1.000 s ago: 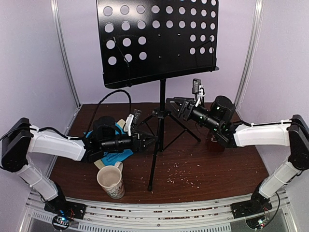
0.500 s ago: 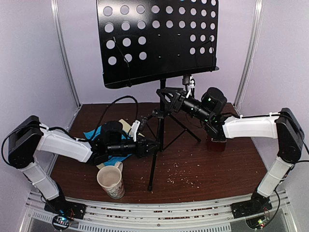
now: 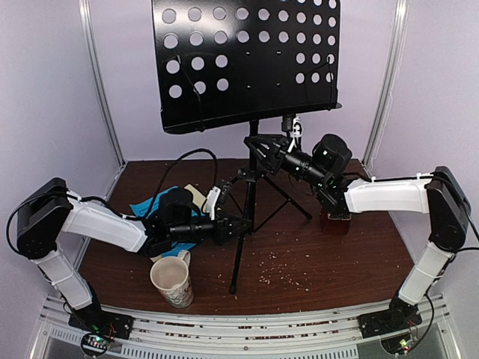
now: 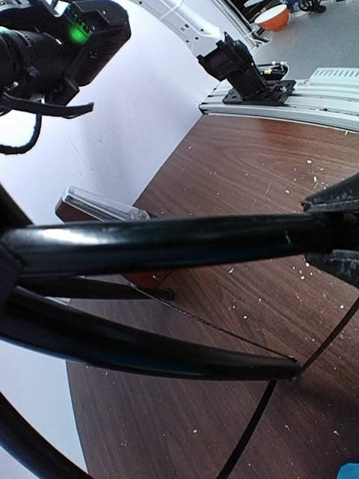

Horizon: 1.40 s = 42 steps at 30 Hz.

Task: Pack up the instrument practice props

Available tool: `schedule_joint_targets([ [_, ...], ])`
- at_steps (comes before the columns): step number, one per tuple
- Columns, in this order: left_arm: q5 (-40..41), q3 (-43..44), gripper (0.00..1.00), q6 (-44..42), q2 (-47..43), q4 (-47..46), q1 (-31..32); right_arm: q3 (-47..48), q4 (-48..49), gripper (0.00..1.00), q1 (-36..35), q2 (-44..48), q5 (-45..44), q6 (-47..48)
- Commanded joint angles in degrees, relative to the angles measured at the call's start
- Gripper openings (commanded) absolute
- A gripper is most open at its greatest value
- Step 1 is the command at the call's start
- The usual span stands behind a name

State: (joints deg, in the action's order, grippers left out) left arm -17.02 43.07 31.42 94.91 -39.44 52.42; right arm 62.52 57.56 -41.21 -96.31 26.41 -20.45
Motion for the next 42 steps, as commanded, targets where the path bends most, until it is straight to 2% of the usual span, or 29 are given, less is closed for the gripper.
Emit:
schedule_joint_targets([
  [1, 4.97, 2.58, 0.00, -6.01, 0.62, -4.61, -0.09, -0.32, -0.94, 0.00, -3.22, 4.03, 1.95, -0.78],
  [16, 8.47, 5.18, 0.00, -12.23, -3.45, -12.01, 0.08, -2.72, -7.78, 0.00, -6.11, 8.54, -2.03, 5.34],
  [22, 6.44, 3.62, 0.00, -14.54, -3.18, -15.47, 0.28, -4.48, -8.99, 0.02, -6.60, 10.53, -3.66, 6.03],
  [30, 0.49, -2.13, 0.00, -18.06, -2.29, -21.01, 0.84, -7.81, -9.46, 0.34, -6.65, 12.14, -6.11, 5.31],
  [34, -0.68, -2.12, 0.00, -18.19, -1.80, -20.38, 0.94, -9.45, -9.89, 0.59, -6.58, 13.09, -6.30, 4.42],
  [39, -1.75, -1.67, 0.00, -18.09, -1.22, -20.35, 0.93, -11.72, -10.52, 0.79, -6.39, 13.82, -6.43, 4.30],
  [42, -2.32, -1.76, 0.00, -17.67, -0.78, -21.07, 0.93, -13.10, -10.32, 0.87, -6.04, 13.06, -7.59, 4.54],
])
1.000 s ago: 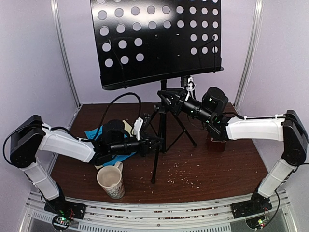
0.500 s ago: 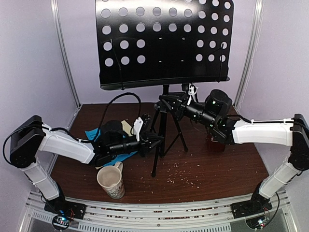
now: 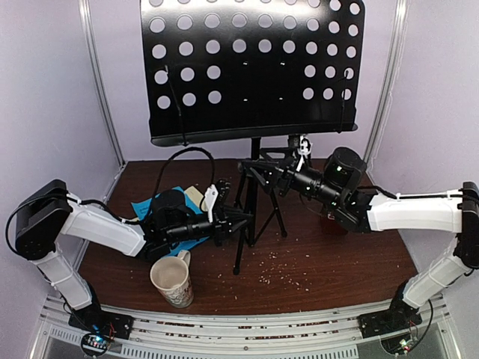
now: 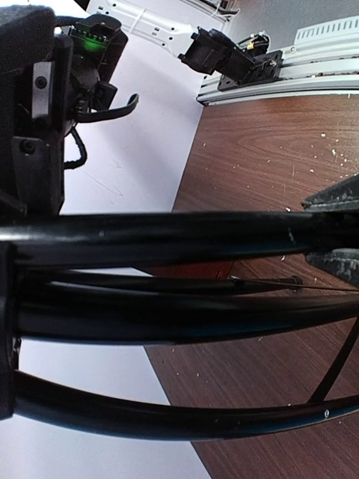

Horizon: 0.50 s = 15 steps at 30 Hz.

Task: Pack up the instrument practice props

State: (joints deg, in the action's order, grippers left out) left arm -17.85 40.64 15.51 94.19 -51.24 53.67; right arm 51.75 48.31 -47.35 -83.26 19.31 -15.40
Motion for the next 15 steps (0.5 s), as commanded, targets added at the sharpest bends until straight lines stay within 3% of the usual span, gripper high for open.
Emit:
schedule_joint_targets([
  [1, -1.57, 0.56, 0.00, -1.66, 0.14, -9.49, -0.32, -2.58, -0.91, 0.88, 0.29, -0.43, -0.76, -0.58],
  [15, -4.47, 0.47, 0.00, -1.31, 0.98, -13.02, -0.19, 0.39, -0.58, 0.96, 0.96, -8.57, 1.82, 0.81],
])
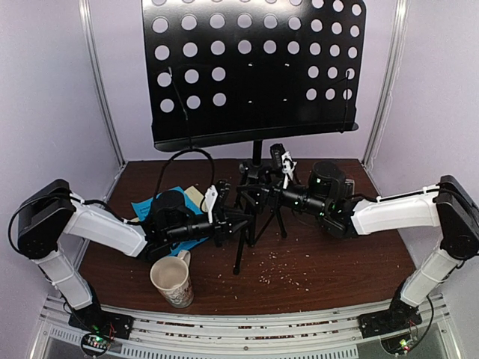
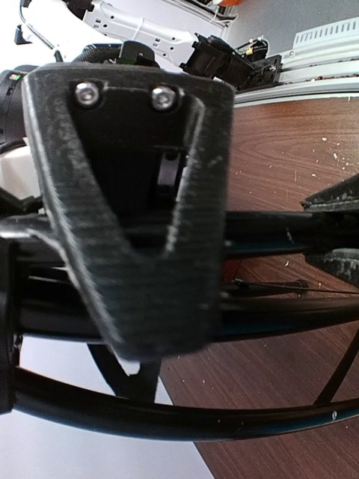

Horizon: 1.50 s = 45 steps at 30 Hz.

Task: Pack up the instrument practice props

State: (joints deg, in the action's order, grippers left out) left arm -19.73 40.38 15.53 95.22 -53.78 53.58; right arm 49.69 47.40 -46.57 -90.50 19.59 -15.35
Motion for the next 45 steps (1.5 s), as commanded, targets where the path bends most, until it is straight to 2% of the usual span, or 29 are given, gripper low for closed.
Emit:
schedule_joint_targets([
  [1, -3.03, 0.87, 0.00, -1.36, 0.03, -10.73, -0.14, 2.69, 0.67, 0.96, 0.13, -1.72, 1.50, 0.96],
  [5, -4.54, 1.63, 0.00, -1.24, 0.69, -12.03, -0.14, 3.32, 2.57, 0.91, 0.11, -2.93, 1.37, 0.57],
  [7, -4.79, 2.19, 0.00, -1.20, 1.03, -12.46, -0.13, 3.39, 3.22, 0.78, 0.05, -3.03, 0.88, 0.29],
  [9, -4.82, 2.62, 0.00, -1.11, 1.28, -12.64, -0.14, 2.99, 3.84, 0.70, -0.03, -2.61, 0.01, 0.28],
  [19, -5.26, 2.66, 0.00, -1.33, 2.25, -13.07, 0.31, 0.02, 5.38, 0.40, -0.50, -0.17, -4.52, 1.95],
  [22, -5.41, 2.45, 0.00, -1.54, 2.39, -13.00, 0.51, 0.03, 6.96, 0.45, -0.50, -1.27, -4.73, 1.19],
  [26, -5.43, 1.87, 0.00, -1.61, 2.55, -13.72, 0.73, 0.36, 9.32, 0.60, -0.48, -2.73, -5.65, 0.32],
  [29, -5.84, 1.81, 0.00, -1.31, 3.37, -14.63, 1.10, 1.22, 10.19, 0.61, -0.46, -3.95, -5.64, -0.43],
  [33, -5.94, 2.13, 0.00, -1.09, 4.52, -15.25, 1.60, 2.12, 11.14, 0.44, -0.48, -5.16, -6.01, -1.14],
  [36, -5.60, 2.07, 0.00, -0.32, 4.67, -15.71, 1.62, 1.99, 11.24, 0.23, -0.60, -4.62, -7.19, -1.32],
  [39, -5.60, 2.20, 0.00, 1.30, 3.73, -15.55, 1.70, 2.39, 9.05, 0.05, -0.65, -2.77, -8.30, -1.64],
  [41, -5.99, 2.52, 0.00, 3.31, 2.70, -15.25, 1.70, 3.25, 6.03, 0.00, -0.76, -0.96, -9.23, -1.82],
  [45, -8.84, 4.29, 0.00, 11.51, 0.97, -14.43, 1.90, 6.29, -4.95, 0.00, -1.40, 2.90, -12.72, -2.32],
])
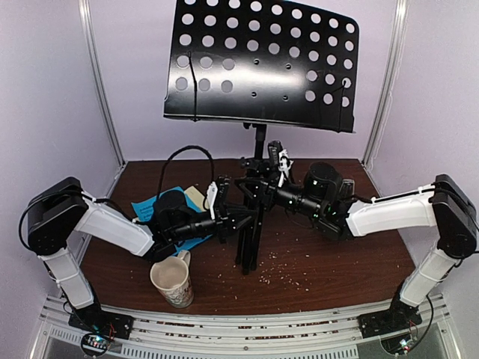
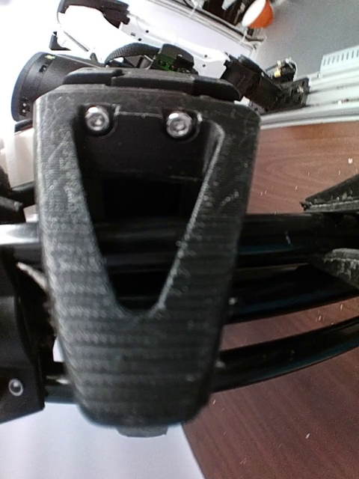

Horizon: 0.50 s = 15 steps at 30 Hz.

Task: Pack up the instrument practice props

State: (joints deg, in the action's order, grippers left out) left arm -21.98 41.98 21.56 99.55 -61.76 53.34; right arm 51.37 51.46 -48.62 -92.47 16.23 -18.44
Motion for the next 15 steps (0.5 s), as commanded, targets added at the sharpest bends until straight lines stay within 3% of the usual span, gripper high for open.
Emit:
schedule_joint_targets([
  [1, -7.07, 3.02, 0.00, 7.87, -3.69, -6.45, 2.31, 5.73, -12.47, 0.00, 0.56, 5.53, -10.17, 0.32],
  [6, -6.31, 2.63, 0.00, 19.44, -5.02, -5.07, 3.41, 8.11, -24.07, 0.00, 0.54, 7.21, -13.31, -4.96],
  [15, -1.84, -1.54, 0.00, 34.19, -6.11, -2.99, 4.56, 7.12, -30.22, 0.00, 0.52, 4.95, -15.27, -16.34],
])
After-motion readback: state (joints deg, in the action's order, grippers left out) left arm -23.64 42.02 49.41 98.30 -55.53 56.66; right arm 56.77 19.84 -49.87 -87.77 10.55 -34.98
